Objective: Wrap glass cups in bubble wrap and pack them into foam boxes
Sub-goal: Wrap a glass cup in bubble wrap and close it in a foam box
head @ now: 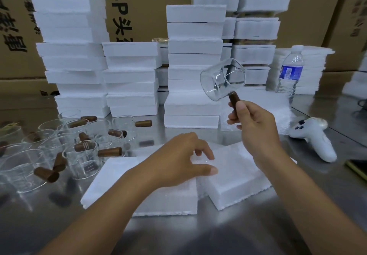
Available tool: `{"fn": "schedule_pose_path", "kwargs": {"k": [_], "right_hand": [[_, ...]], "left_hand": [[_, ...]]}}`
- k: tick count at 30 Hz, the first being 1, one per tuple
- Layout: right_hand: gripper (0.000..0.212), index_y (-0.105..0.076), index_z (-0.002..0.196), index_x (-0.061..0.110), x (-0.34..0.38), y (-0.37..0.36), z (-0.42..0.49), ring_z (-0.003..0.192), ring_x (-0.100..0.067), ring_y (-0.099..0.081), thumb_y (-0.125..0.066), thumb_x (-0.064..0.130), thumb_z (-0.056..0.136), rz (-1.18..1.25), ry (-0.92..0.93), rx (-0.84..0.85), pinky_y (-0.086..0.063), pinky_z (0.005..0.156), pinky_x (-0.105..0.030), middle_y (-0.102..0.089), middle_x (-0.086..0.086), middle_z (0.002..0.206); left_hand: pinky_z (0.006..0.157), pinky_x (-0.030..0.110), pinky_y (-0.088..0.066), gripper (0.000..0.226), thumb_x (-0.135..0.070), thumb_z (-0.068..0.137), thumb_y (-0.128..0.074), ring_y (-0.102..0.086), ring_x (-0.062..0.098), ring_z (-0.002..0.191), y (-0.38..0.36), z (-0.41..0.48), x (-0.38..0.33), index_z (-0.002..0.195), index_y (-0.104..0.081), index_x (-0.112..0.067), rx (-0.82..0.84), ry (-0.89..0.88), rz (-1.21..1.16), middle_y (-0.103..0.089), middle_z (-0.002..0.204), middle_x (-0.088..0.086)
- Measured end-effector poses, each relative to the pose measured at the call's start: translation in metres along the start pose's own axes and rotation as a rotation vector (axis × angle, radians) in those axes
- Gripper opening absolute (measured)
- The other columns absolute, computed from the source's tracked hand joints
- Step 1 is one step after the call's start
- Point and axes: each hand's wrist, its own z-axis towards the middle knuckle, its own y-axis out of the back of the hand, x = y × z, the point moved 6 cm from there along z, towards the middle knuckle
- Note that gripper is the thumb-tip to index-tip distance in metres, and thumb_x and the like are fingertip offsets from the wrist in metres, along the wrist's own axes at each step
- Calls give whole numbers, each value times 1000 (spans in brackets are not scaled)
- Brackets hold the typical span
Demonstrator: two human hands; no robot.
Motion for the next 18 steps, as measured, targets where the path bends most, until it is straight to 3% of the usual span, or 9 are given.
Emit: {"fn": "schedule_pose_path", "kwargs": {"k": [3, 10, 13, 18], "right_hand": [[23, -62, 84, 25, 1, 1, 0, 59, 5, -58, -44, 22, 99, 29, -10, -18, -43, 59, -6, -58, 10, 68], [23, -62, 88, 25, 7, 4, 0, 60, 6, -58, -42, 22, 99, 100, -5, -14, -43, 61, -6, -59, 7, 71], [24, -62, 88, 28, 15, 3, -1, 66, 4, -60, -42, 23, 100, 153, 47, 18, -45, 65, -8, -59, 7, 72], [19, -63, 98, 25, 29, 0, -6, 73, 6, -58, -44, 23, 97, 118, 197, 89, -42, 70, -7, -61, 10, 75]], "left_hand": [[73, 17, -43, 7, -40, 80, -71, -51, 1, 82, 2, 2, 0, 77, -65, -37, -40, 0, -1, -58, 86, -11], [62, 18, -44, 21, -26, 88, -65, -55, 10, 64, 16, 6, 11, 68, -61, -30, -146, 99, -20, -64, 70, -5], [43, 11, -34, 26, -16, 90, -61, -45, 5, 50, 31, 8, 25, 66, -61, -24, -300, 227, -190, -55, 58, -6], [42, 5, -35, 28, -14, 92, -59, -49, -7, 42, 47, 10, 46, 65, -65, -17, -546, 388, -485, -56, 45, -19]]}}
